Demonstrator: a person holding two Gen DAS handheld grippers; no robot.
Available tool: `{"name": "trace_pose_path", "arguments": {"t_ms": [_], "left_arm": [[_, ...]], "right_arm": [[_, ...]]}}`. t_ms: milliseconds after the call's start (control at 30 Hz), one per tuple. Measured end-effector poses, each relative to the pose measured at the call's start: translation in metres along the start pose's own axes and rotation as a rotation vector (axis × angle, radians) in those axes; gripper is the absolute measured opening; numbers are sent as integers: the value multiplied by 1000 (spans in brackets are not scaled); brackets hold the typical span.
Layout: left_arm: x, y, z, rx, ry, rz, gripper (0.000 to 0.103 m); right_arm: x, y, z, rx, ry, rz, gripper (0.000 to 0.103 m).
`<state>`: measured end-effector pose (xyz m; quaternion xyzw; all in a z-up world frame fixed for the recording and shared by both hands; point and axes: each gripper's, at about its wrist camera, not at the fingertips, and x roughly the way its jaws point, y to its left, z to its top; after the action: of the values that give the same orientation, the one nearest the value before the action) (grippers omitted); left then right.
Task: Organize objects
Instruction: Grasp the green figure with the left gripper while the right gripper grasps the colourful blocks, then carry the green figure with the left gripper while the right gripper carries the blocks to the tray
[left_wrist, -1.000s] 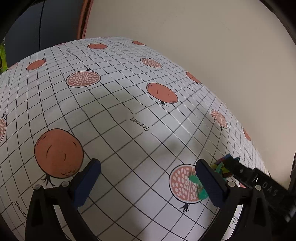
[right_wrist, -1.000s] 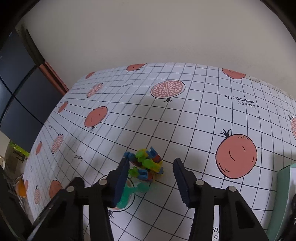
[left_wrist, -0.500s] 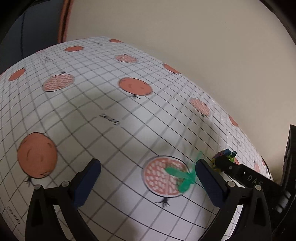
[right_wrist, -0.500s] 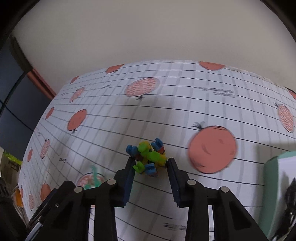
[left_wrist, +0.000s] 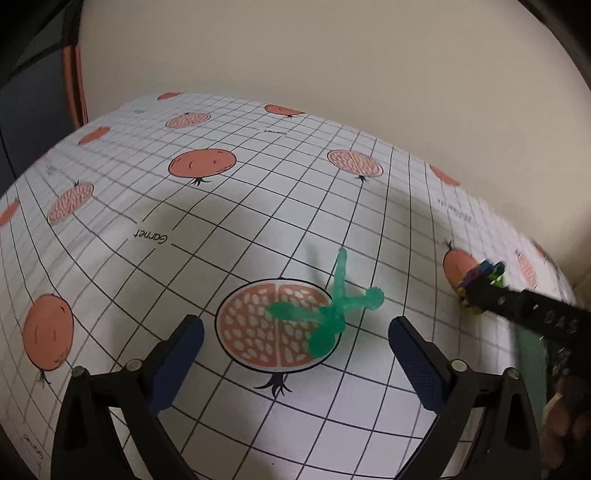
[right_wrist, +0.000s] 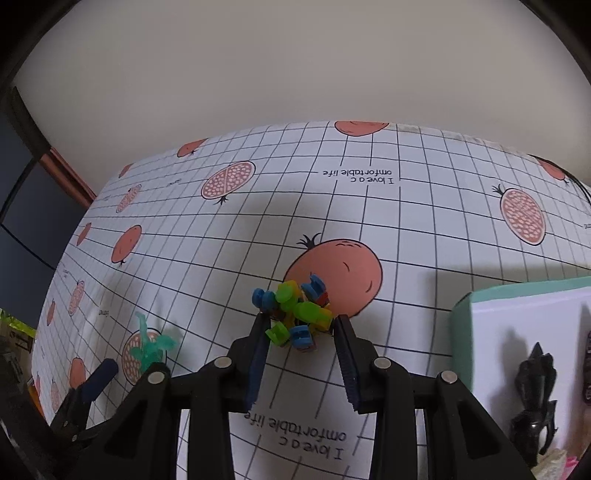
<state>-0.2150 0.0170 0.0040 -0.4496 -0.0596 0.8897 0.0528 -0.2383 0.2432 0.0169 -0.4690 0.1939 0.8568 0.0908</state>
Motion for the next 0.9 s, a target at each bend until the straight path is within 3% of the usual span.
{"name": "trace_pose_path", "arguments": {"t_ms": [267, 900], "left_arm": [[0, -15, 1, 93, -7, 53, 41], [-20, -17, -12, 76, 49, 26, 38]], "right_arm": [[-9, -1, -6, -21, 0, -7, 38], [-59, -13, -40, -55, -15, -26, 38]]}}
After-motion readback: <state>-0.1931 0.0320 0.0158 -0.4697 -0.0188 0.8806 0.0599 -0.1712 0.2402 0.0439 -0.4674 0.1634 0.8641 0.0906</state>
